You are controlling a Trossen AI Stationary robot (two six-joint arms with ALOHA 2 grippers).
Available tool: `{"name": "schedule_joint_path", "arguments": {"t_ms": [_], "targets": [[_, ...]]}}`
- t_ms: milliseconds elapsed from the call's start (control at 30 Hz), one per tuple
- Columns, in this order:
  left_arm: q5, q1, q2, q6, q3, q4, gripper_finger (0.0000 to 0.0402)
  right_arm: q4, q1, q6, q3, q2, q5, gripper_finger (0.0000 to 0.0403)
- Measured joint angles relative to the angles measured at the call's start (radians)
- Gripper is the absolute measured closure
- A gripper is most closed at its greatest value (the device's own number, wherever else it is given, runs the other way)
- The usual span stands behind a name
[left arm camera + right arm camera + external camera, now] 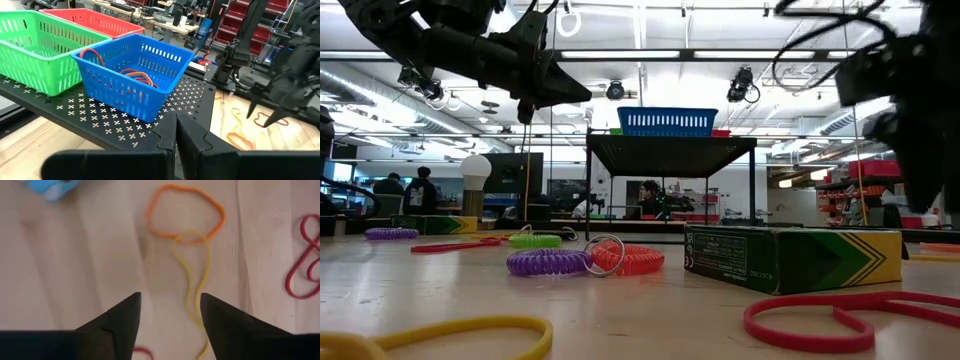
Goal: Pick & Place Office Desk Supplies
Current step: Put the yellow rubber band into the blue bin on the shelf
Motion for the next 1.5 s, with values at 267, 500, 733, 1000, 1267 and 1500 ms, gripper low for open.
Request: {"name": "schedule_joint_path", "arguments": {"t_ms": [267,500,733,1000,1267,1500], "targets": [[0.001,0.0,0.0,0.0,0.0,0.0,0.0389,0.131,-0.098,-0.012,-0.11,0.0,-0.037,0.0223],[0.001,0.0,0.0,-0.016,0.0,0.0,0.0389,0.245,-0.126,-0.012,-0.162,0.0,-0.094,0.0284],[0.001,0.0,0.0,-0.017,0.0,0.0,0.0389,0.243,-0.127,-0.036,-0.167,-0.001,-0.093,0.0363],[0.001,0.0,0.0,-0.02,0.0,-0.001,0.0389,0.18,-0.122,-0.037,-0.12,-0.028,-0.12,0.0396],[0.001,0.0,0.0,-0.019,0.0,-0.001,0.0389,0.052,-0.119,-0.056,0.027,-0.121,-0.111,0.0399],[0.0,0.0,0.0,-0.019,0.0,-0.001,0.0389,-0.13,-0.128,-0.127,0.245,-0.189,-0.032,0.0401]]}}
